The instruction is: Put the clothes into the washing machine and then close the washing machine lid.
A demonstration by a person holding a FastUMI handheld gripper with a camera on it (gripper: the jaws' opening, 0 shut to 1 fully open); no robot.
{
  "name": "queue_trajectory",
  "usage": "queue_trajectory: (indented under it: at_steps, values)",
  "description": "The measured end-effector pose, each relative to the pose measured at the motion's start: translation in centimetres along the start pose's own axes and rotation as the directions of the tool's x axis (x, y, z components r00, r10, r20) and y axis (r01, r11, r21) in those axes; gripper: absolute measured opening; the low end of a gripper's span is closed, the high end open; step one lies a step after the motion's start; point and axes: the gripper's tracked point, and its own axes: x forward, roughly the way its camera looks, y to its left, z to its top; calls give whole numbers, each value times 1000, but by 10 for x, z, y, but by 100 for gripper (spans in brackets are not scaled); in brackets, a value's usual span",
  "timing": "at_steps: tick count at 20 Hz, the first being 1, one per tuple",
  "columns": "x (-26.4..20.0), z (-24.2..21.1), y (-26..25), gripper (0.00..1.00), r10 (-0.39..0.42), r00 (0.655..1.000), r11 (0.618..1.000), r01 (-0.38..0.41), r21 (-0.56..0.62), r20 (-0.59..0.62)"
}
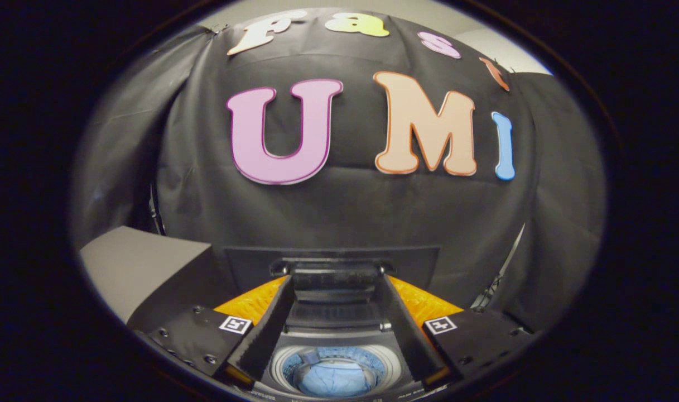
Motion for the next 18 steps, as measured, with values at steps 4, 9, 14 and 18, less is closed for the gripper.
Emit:
queue_trajectory:
  at_steps: [4, 9, 14, 18]
  values:
    - [22, 25, 2, 97, -2, 999, 999, 4, -36, 43]
    - [57, 44, -3, 98, -54, 992, 997, 59, -40, 118]
    - [97, 37, 22, 98, -26, 990, 1000, 26, 3, 137]
    - [122, 14, 36, 98, -8, 996, 1000, 8, 1, 86]
